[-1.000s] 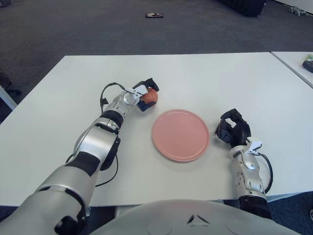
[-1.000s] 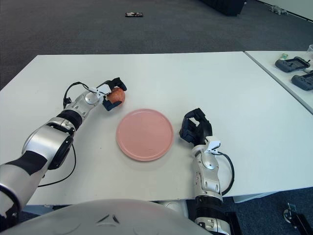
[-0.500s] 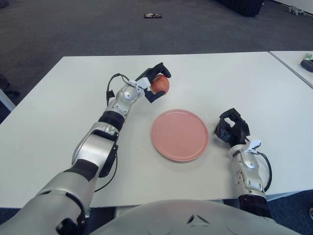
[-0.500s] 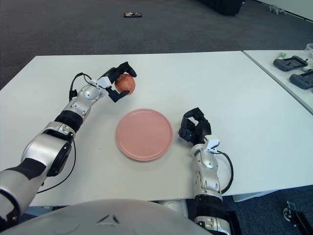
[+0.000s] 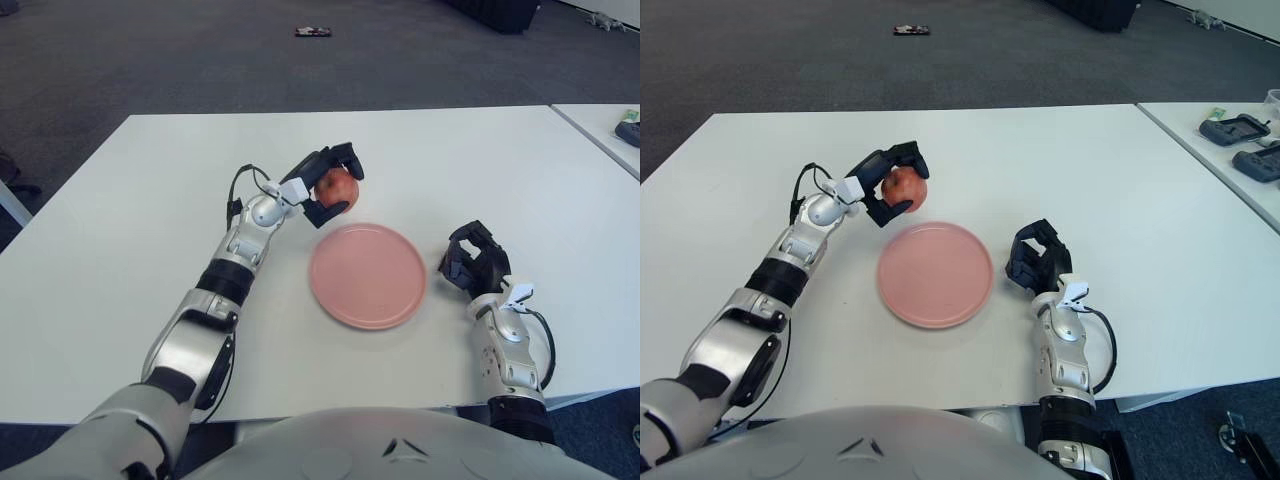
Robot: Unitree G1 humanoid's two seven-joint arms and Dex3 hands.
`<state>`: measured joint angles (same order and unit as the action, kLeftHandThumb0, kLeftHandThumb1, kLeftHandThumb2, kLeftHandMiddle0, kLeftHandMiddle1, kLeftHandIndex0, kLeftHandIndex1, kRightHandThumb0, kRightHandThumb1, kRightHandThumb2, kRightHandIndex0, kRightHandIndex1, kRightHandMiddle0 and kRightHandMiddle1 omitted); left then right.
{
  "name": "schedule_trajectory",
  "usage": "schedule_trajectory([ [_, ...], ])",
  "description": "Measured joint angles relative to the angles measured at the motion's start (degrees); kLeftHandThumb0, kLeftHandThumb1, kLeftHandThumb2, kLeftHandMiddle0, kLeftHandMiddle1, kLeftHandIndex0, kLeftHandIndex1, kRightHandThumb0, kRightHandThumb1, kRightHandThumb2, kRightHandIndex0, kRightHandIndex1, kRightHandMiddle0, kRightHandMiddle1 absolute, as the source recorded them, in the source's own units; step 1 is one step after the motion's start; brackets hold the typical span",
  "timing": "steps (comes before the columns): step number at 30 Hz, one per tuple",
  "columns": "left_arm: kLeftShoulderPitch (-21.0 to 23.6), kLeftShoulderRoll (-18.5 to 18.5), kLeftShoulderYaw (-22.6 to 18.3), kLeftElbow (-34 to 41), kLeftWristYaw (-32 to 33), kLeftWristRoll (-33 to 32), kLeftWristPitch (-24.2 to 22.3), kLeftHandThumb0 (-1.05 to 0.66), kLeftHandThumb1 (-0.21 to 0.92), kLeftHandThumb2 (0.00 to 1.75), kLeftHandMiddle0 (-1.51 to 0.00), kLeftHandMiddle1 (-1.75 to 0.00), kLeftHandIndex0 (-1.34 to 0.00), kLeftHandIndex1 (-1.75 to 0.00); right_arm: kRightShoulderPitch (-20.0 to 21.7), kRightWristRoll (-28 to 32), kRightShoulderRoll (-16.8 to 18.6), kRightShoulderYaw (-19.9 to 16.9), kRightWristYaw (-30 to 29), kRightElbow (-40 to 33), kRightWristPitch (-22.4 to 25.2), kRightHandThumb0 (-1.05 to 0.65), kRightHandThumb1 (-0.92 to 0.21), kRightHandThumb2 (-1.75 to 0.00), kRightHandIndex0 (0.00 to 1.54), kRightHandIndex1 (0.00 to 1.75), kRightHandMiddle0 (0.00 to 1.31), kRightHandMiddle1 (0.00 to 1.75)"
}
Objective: Put the apple into the plate.
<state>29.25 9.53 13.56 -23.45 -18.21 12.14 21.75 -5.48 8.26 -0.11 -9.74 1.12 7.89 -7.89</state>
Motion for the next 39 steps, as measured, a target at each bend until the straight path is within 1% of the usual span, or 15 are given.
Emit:
schedule_trajectory([
  [3, -1.92, 0.55, 1.01, 4.98, -1.52, -0.17, 0.07, -0.57, 0.09, 1.6, -1.37, -1.75, -0.8, -1.75, -0.01, 0.06, 0.04, -0.01, 0.02, -0.07, 0.2, -0.42, -0.5, -1.09, 0.89, 1.75, 0.46, 1.75],
  [7, -3.96, 0.76, 2.72, 9.04, -4.29, -0.88, 0.57, -0.57, 0.09, 1.6, -1.37, -1.75, -0.8, -1.75, 0.05, 0.08, 0.04, -0.01, 0.04, -0.06, 0.51, -0.42, -0.5, -1.09, 0.89, 1.75, 0.47, 1.75],
  [11, -6.72, 1.0, 5.11, 10.75, -5.95, -0.96, 3.61, -0.57, 0.1, 1.59, -1.35, -1.75, -0.79, -1.75, 0.14, 0.17, 0.06, -0.02, 0.12, -0.08, 0.5, -0.42, -0.5, -1.1, 0.88, 1.75, 0.47, 1.75],
  [16, -10.17, 0.83, 8.43, 9.94, -6.83, -0.41, 8.94, -0.56, 0.1, 1.58, -1.34, -1.75, -0.79, -1.75, 0.07, 0.2, 0.1, -0.04, 0.11, -0.06, 0.45, -0.42, -0.5, -1.1, 0.89, 1.75, 0.47, 1.75],
  [19, -10.12, 1.11, 9.2, 8.6, -6.85, 0.34, 11.97, -0.56, 0.1, 1.58, -1.34, -1.75, -0.79, -1.75, 0.05, 0.19, 0.11, -0.06, 0.07, -0.01, 0.51, -0.42, -0.5, -1.1, 0.89, 1.75, 0.47, 1.75],
  [23, -9.86, 2.05, 10.35, 5.61, -6.88, 2.36, 14.46, -0.56, 0.1, 1.58, -1.34, -1.75, -0.79, -1.75, -0.08, 0.18, 0.13, -0.03, 0.07, 0.0, 0.56, -0.42, -0.5, -1.1, 0.9, 1.75, 0.47, 1.75],
  [28, -9.48, 2.56, 12.33, 3.07, -6.74, 5.51, 15.79, -0.56, 0.11, 1.58, -1.33, -1.75, -0.78, -1.75, -0.14, 0.17, 0.13, 0.0, 0.07, -0.06, 0.53, -0.43, -0.5, -1.1, 0.9, 1.75, 0.47, 1.75],
  [36, -8.92, 2.63, 14.02, 2.8, -5.04, 9.78, 18.97, -0.55, 0.12, 1.56, -1.31, -1.75, -0.77, -1.75, -0.22, -0.01, 0.1, 0.08, 0.09, -0.06, 0.17, -0.43, -0.49, -1.11, 0.91, 1.75, 0.47, 1.75],
  [39, -8.49, 2.74, 14.31, 2.51, -4.13, 11.37, 20.24, -0.55, 0.12, 1.56, -1.32, -1.75, -0.77, -1.75, -0.3, -0.08, 0.06, 0.11, 0.09, -0.02, -0.06, -0.43, -0.47, -1.13, 0.93, 1.75, 0.49, 1.75],
])
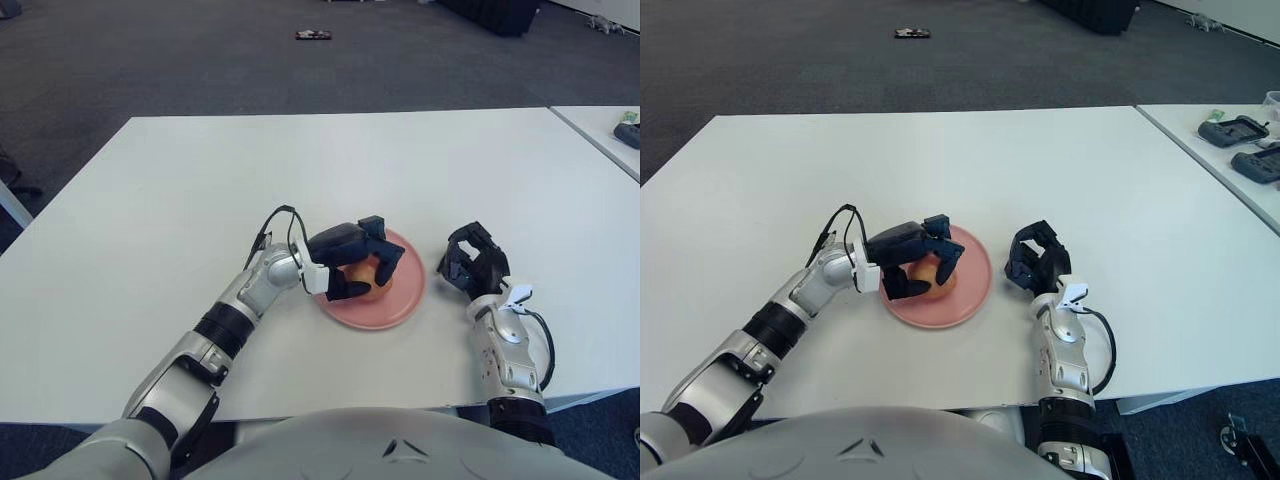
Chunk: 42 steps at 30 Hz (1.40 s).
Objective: Put the apple into the plate.
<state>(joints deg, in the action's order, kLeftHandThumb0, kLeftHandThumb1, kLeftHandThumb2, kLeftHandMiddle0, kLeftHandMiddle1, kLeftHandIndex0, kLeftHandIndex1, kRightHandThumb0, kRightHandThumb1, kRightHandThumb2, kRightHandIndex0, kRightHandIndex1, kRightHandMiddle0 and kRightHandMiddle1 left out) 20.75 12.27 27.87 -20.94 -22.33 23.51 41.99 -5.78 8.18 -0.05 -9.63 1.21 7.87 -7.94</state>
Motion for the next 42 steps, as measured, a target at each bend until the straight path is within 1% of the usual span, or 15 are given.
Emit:
schedule_trajectory([
  [6, 0.75, 0.3, 0.16, -0.46, 2.4, 2.28, 0.66, -0.55, 0.12, 1.56, -1.32, -1.75, -0.77, -1.75, -0.12, -0.11, -0.01, 0.04, 0.04, 0.31, -1.02, -0.43, -0.47, -1.13, 0.92, 1.75, 0.49, 1.75],
  [14, 0.61, 0.15, -0.11, -1.85, 4.35, 2.13, -0.06, -0.55, 0.12, 1.56, -1.32, -1.75, -0.77, -1.75, -0.2, -0.36, -0.02, 0.12, 0.02, 0.27, -0.98, -0.43, -0.48, -1.13, 0.92, 1.75, 0.49, 1.75],
  [19, -1.27, -0.39, -1.25, -1.25, 4.33, -0.66, -3.49, -0.55, 0.13, 1.55, -1.31, -1.75, -0.77, -1.75, -0.32, -0.33, -0.02, 0.16, 0.05, 0.02, -0.91, -0.43, -0.48, -1.12, 0.92, 1.75, 0.48, 1.75],
  [23, -2.44, -0.77, -1.96, -0.66, 4.32, -2.49, -5.15, -0.55, 0.13, 1.55, -1.3, -1.75, -0.77, -1.75, -0.31, -0.21, 0.0, 0.09, 0.09, 0.0, -0.85, -0.43, -0.48, -1.12, 0.92, 1.75, 0.48, 1.75],
  [33, -4.38, -0.88, -3.26, 0.2, 4.36, -4.43, -6.02, -0.55, 0.13, 1.55, -1.29, -1.75, -0.76, -1.75, -0.33, -0.22, 0.01, 0.09, 0.07, -0.03, -0.75, -0.43, -0.48, -1.12, 0.92, 1.75, 0.48, 1.75],
  [42, -6.2, -1.34, -4.64, 1.12, 6.04, -5.11, -7.27, -0.55, 0.14, 1.54, -1.29, -1.75, -0.76, -1.75, -0.44, -0.34, 0.01, 0.21, 0.09, 0.05, -1.26, -0.43, -0.48, -1.12, 0.92, 1.75, 0.48, 1.75],
])
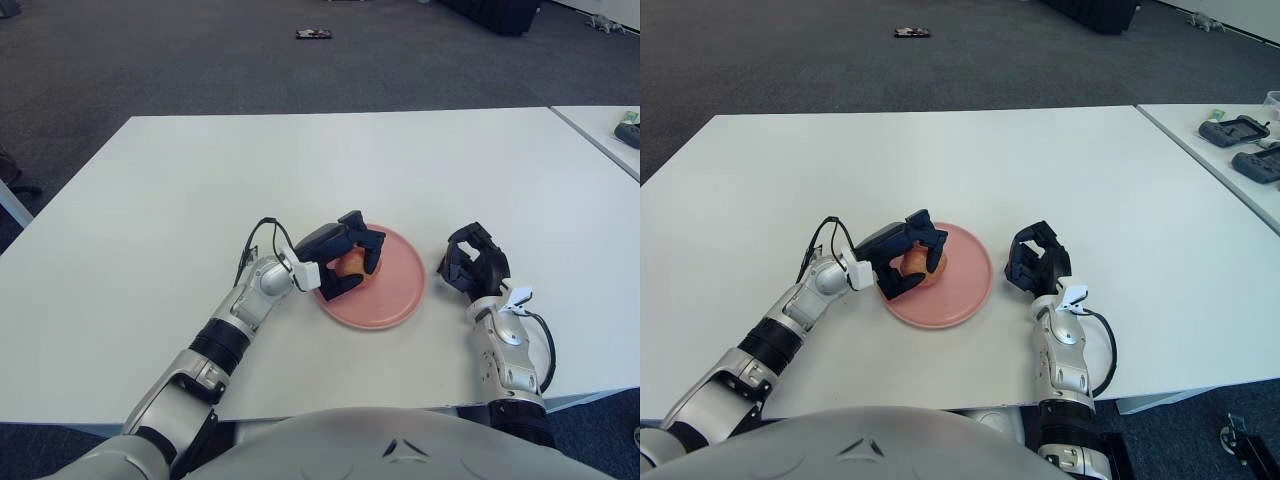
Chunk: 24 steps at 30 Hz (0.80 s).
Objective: Put the apple into the plate.
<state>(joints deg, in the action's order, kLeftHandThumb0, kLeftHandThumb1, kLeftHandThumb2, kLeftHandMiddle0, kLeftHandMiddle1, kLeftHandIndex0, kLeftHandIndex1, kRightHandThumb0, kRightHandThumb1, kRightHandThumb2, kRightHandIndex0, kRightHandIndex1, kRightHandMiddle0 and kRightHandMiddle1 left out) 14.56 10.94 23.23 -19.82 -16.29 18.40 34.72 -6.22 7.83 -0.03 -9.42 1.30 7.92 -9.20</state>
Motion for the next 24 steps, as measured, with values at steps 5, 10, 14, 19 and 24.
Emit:
schedule_trajectory([
  [5, -1.77, -0.84, -1.2, 1.31, 0.92, -1.08, -2.25, -0.54, 0.14, 1.54, -1.29, -1.75, -0.76, -1.75, -0.09, -0.25, -0.04, 0.24, -0.02, 0.0, -0.06, -0.43, -0.48, -1.12, 0.91, 1.75, 0.48, 1.75],
  [10, -3.72, -1.91, -2.27, 2.41, 1.5, -2.88, -4.42, -0.54, 0.14, 1.54, -1.29, -1.75, -0.76, -1.75, -0.08, -0.25, -0.1, 0.3, -0.01, 0.01, 0.05, -0.43, -0.48, -1.12, 0.92, 1.75, 0.48, 1.75],
  [14, -5.53, -2.98, -3.41, 3.88, 1.73, -5.13, -7.04, -0.55, 0.14, 1.54, -1.29, -1.75, -0.76, -1.75, -0.07, -0.22, -0.11, 0.27, 0.0, 0.02, 0.12, -0.43, -0.48, -1.12, 0.92, 1.75, 0.48, 1.75],
  [19, -8.11, -4.3, -5.3, 6.04, 1.96, -8.25, -10.55, -0.55, 0.14, 1.54, -1.29, -1.75, -0.76, -1.75, -0.05, -0.14, -0.08, 0.23, -0.01, 0.01, 0.19, -0.43, -0.47, -1.13, 0.93, 1.75, 0.49, 1.75],
  [24, -11.01, -6.46, -8.31, 8.5, 3.6, -12.18, -15.94, -0.54, 0.14, 1.53, -1.3, -1.75, -0.75, -1.75, -0.07, 0.0, -0.02, 0.22, 0.06, 0.05, 0.11, -0.43, -0.47, -1.14, 0.93, 1.75, 0.49, 1.75],
])
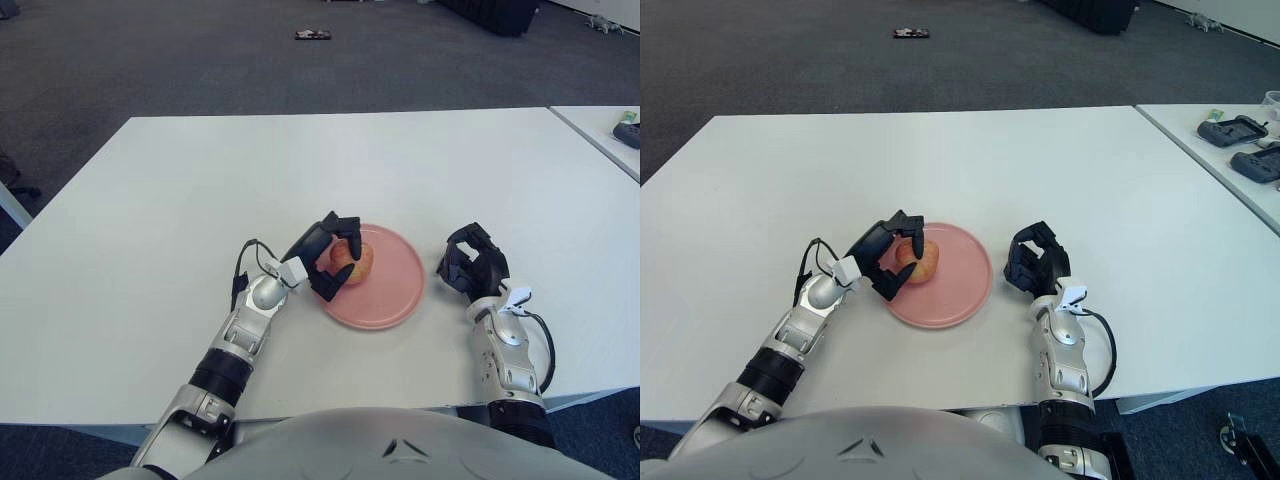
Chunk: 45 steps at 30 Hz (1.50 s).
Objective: Put the apple into the plate.
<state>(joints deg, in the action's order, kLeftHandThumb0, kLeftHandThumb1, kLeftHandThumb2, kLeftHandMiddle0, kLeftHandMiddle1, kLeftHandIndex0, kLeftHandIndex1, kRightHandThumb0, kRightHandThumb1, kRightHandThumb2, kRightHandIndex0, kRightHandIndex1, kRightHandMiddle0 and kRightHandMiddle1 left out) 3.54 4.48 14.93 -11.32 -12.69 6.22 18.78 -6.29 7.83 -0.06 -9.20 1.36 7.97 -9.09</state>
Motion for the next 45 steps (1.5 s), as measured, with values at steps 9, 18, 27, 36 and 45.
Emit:
schedule_trajectory([
  [9, -1.75, -3.79, -7.04, -3.19, 2.88, -6.94, -0.02, -0.53, 0.19, 1.47, -1.25, -1.75, -0.71, -1.75, -0.02, 0.5, 0.16, -0.09, 1.36, 1.37, -2.51, -0.44, -0.46, -1.15, 0.95, 1.75, 0.5, 1.75],
  [18, -2.79, -8.22, -12.59, -5.02, 5.57, -12.34, 3.41, -0.44, 0.44, 1.16, -0.95, -1.75, -0.51, -1.75, 0.25, 1.04, 0.16, -0.3, 2.71, 2.49, -4.14, -0.45, -0.41, -1.21, 1.0, 1.75, 0.54, 1.75],
  [27, -5.12, -9.7, -16.33, -6.11, 5.92, -15.89, 5.33, -0.42, 0.54, 1.05, -0.82, -1.75, -0.44, -1.75, 0.6, 1.22, 0.14, -0.4, 3.03, 2.88, -4.06, -0.45, -0.4, -1.22, 1.0, 1.75, 0.54, 1.75],
  [36, -5.35, -9.08, -20.06, -8.07, 5.91, -17.34, 7.41, -0.42, 0.54, 1.04, -0.82, -1.75, -0.43, -1.75, 0.95, 1.77, 0.01, -0.51, 3.53, 3.61, -4.48, -0.45, -0.39, -1.23, 1.0, 1.75, 0.55, 1.75],
  [45, -5.22, -9.24, -22.5, -9.4, 6.84, -16.98, 9.99, -0.41, 0.55, 1.03, -0.76, -1.75, -0.43, -1.75, 1.34, 2.18, -0.17, -0.5, 4.09, 4.18, -4.64, -0.45, -0.39, -1.23, 1.02, 1.75, 0.55, 1.75],
])
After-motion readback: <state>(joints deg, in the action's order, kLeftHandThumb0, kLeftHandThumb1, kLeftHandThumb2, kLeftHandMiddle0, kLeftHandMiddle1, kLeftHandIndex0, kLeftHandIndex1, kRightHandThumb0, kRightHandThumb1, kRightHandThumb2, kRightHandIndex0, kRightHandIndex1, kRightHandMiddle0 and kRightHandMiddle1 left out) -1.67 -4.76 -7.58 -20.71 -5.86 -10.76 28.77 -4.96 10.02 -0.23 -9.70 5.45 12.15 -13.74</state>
